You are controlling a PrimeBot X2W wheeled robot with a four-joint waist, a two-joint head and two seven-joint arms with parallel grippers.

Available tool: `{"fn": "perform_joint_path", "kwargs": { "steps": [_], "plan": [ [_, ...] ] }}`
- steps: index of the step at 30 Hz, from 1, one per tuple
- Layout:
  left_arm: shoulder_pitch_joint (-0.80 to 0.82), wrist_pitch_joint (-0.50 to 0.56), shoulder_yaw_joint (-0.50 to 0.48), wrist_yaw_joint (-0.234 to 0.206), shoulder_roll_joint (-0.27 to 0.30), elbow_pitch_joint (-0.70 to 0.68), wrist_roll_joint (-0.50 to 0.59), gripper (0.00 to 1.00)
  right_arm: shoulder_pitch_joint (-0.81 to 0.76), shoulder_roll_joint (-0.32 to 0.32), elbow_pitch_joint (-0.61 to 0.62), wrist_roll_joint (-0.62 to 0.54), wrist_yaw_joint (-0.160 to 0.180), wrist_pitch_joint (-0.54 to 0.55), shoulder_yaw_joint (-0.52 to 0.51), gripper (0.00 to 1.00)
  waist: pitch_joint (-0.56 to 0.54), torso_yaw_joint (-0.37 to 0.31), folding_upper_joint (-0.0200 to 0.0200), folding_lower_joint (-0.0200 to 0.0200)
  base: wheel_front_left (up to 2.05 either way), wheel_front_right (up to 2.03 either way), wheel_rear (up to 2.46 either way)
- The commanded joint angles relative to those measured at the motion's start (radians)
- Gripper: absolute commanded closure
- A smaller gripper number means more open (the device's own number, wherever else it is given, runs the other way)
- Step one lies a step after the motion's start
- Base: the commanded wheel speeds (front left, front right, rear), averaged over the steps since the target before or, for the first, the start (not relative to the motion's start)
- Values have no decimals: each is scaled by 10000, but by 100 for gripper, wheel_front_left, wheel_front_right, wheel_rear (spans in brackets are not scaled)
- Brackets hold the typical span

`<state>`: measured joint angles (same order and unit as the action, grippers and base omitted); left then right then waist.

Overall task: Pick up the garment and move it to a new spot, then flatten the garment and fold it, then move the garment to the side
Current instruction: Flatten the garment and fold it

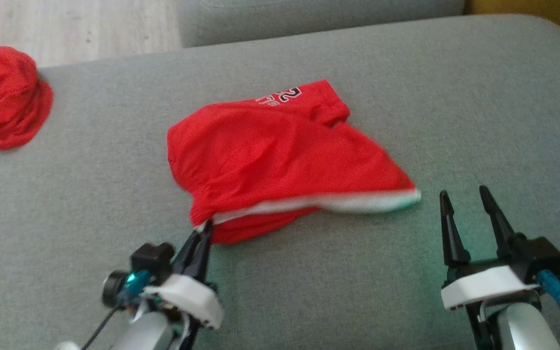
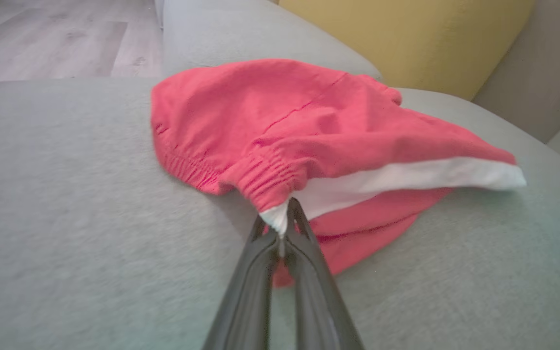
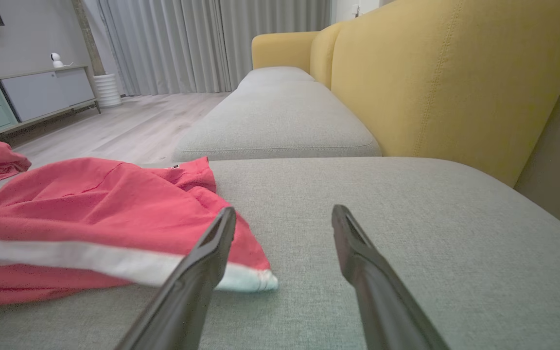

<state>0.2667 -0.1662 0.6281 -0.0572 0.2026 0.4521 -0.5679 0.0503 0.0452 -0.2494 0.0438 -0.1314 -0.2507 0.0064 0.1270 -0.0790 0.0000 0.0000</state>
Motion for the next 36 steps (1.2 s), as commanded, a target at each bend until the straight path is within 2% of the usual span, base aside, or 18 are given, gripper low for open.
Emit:
{"fn": "perform_joint_path", "kwargs": {
  "steps": [1, 5, 8, 9, 10, 11, 12, 13, 23, 36],
  "plan": [
    [115, 27, -501, -82, 286, -388, -102, 100, 15, 50, 212, -48, 7, -111, 232, 0, -209, 178, 0, 0, 0, 0, 0],
    [-268, 159, -732, -178, 722, -490, -298, 100, -83, 50, 162, -82, 7, -111, 275, 0, -346, 286, 0, 0, 0, 0, 0],
    [-476, 214, -767, -196, 817, -462, -410, 100, -140, 50, 134, -113, 7, -111, 321, 0, -410, 310, 0, 0, 0, 0, 0],
    [-533, 190, -785, -211, 807, -444, -448, 85, -155, 50, 127, -120, 7, -111, 334, 0, -430, 312, 0, 0, 0, 0, 0],
    [-587, 138, -802, -228, 782, -422, -483, 64, -172, 50, 118, -125, 7, -111, 346, 0, -462, 315, 0, 0, 0, 0, 0],
    [-639, 83, -813, -245, 752, -398, -511, 54, -188, 50, 111, -132, 7, -111, 358, 0, -490, 318, 0, 0, 0, 0, 0],
    [-689, 31, -807, -257, 722, -365, -525, 10, -209, 50, 103, -140, 7, -111, 365, 0, -531, 323, 0, 0, 0, 0, 0],
    [-731, -28, -809, -269, 690, -341, -541, 0, -230, 50, 99, -150, 7, -111, 371, 0, -567, 329, 0, 0, 0, 0, 0],
    [-1091, -524, -855, -297, 573, -542, -580, 0, -439, 50, 67, -205, 7, -111, 366, 0, -1176, 571, 0, 0, 0, 0, 0],
    [-1960, -929, -1536, -985, 328, -1928, -326, 0, -656, 50, 270, -179, 7, -111, 400, 0, -1684, 906, 0, 0, 0, 0, 0]
  ]
}}
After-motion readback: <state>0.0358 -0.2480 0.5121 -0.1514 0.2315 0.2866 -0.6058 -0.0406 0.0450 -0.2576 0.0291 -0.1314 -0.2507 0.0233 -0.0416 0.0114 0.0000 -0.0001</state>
